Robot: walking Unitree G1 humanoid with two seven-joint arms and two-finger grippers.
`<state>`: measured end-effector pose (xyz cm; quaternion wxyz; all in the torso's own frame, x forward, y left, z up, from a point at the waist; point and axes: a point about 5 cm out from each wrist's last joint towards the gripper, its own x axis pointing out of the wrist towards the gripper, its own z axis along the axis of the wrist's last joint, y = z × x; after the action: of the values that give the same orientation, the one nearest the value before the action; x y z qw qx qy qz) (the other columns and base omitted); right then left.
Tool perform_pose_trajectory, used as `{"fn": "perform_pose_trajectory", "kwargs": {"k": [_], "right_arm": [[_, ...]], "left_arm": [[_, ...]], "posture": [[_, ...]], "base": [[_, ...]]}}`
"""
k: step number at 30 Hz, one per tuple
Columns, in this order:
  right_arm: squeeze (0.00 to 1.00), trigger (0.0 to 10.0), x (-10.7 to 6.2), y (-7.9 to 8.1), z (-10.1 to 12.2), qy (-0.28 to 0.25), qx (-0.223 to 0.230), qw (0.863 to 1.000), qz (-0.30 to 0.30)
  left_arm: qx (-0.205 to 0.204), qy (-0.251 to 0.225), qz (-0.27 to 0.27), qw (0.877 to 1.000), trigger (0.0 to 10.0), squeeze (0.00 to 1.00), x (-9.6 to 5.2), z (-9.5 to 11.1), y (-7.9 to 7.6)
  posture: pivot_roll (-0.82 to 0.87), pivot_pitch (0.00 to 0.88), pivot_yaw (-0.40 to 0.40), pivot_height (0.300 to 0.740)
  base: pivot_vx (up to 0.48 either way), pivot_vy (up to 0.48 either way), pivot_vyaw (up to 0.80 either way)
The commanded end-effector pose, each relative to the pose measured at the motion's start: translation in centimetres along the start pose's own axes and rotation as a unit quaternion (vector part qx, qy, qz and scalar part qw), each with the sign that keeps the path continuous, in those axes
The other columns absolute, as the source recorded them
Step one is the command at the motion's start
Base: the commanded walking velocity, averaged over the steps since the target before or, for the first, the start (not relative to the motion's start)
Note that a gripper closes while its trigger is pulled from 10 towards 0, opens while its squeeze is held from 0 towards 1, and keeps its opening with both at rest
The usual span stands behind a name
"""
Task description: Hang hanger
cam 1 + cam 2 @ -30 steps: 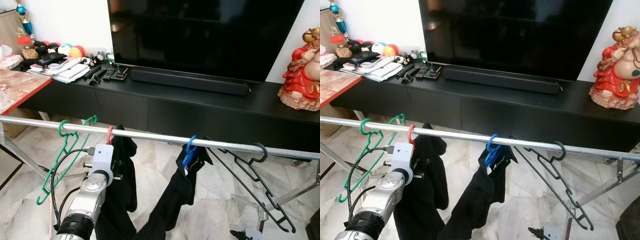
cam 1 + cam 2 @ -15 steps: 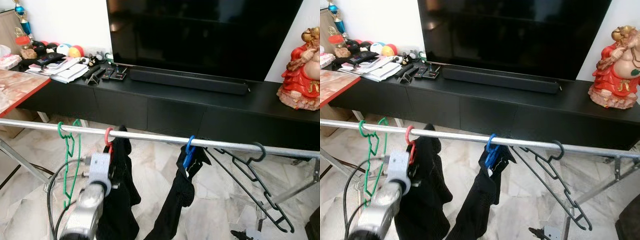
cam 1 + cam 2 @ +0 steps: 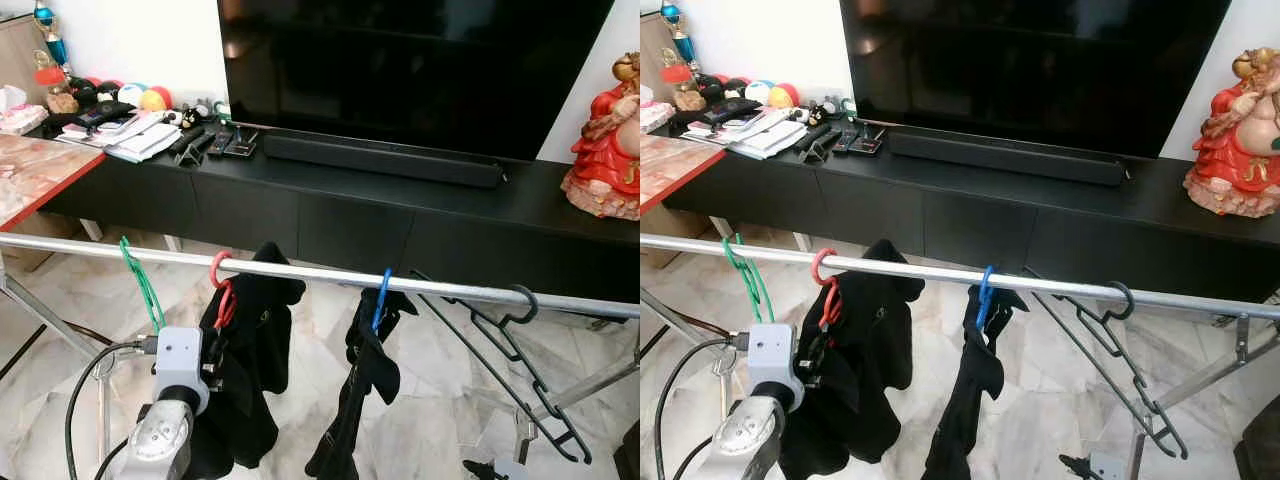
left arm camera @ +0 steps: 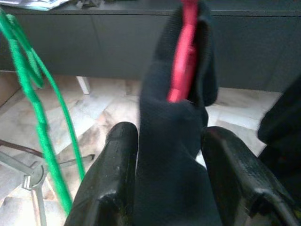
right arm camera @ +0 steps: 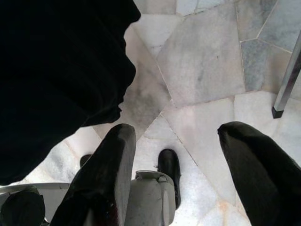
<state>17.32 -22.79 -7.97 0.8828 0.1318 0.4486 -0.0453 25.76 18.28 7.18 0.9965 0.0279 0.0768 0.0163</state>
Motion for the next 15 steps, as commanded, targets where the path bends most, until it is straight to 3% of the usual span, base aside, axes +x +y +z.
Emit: {"fn": "perform_pose_trajectory", "kwargs": {"k": [1, 8, 11, 15], "right_arm": [[0.0, 10.0, -0.08, -0.24, -0.18, 0.002, 0.006, 1.0, -0.007], [0.0, 10.0, -0.07, -0.21, -0.22, 0.0, 0.011, 1.0, -0.01], [0.0, 10.0, -0.08, -0.24, -0.29, -0.001, 0.015, 1.0, -0.013], [0.0, 10.0, -0.09, -0.25, -0.35, -0.001, 0.021, 1.0, -0.015]], "left_arm": [[-0.011, -0.023, -0.016, 1.0, 10.0, 0.0, -0.49, 0.82, -0.48], [-0.006, -0.042, -0.016, 0.999, 10.0, 0.0, -0.84, 1.42, -0.44], [-0.006, -0.046, -0.01, 0.999, 10.0, 0.0, -0.93, 1.55, -0.35], [-0.004, -0.05, -0.012, 0.999, 10.0, 0.0, -1.08, 1.71, -0.39]], "posture": [[-0.02, 0.036, -0.02, 0.74], [-0.02, 0.022, -0.014, 0.74], [-0.02, 0.016, -0.012, 0.74], [-0.02, 0.012, -0.012, 0.74]], "base": [[0.0, 0.0, 0.0], [0.0, 0.0, 0.0], [0.0, -0.475, 0.0], [0.0, -0.48, -0.62]]}}
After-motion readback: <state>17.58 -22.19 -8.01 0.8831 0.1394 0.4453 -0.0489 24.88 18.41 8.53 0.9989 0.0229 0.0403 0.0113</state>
